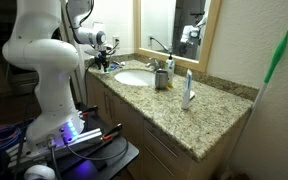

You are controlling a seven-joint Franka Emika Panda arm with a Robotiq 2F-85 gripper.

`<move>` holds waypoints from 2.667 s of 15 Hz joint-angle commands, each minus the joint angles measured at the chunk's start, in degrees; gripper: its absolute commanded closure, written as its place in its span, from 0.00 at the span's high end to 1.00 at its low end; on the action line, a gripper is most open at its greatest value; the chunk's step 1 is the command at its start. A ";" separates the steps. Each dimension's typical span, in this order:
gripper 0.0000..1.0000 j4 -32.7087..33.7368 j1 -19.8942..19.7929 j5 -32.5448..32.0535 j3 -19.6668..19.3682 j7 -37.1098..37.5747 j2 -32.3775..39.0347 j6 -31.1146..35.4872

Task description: Pick up the white object

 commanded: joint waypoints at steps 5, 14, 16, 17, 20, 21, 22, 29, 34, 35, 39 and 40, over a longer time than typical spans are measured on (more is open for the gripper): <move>1.00 -0.03 0.07 0.21 -0.10 -0.21 0.32 -0.12; 0.58 0.06 0.04 0.33 -0.12 -0.28 0.68 -0.69; 0.45 -0.12 -0.06 0.59 0.02 -0.41 0.50 -0.76; 0.38 -0.18 0.00 0.46 -0.05 -0.29 0.44 -0.75; 0.17 -0.34 -0.03 0.52 -0.05 -0.23 0.23 -0.91; 0.10 -0.33 -0.04 0.56 -0.04 -0.22 0.18 -1.11; 0.04 -0.36 -0.03 0.52 -0.06 -0.11 -0.05 -1.27; 0.27 -0.54 0.15 0.03 -0.37 0.53 -0.57 -1.72; 0.62 -0.08 0.41 -0.68 -0.62 0.58 -0.36 -1.18; 0.68 0.08 0.48 -0.84 -0.65 0.58 -0.32 -1.15; 0.95 1.45 0.61 -1.13 -0.71 0.48 0.51 -1.92; 1.00 1.93 0.69 -1.30 -0.79 0.57 0.79 -2.15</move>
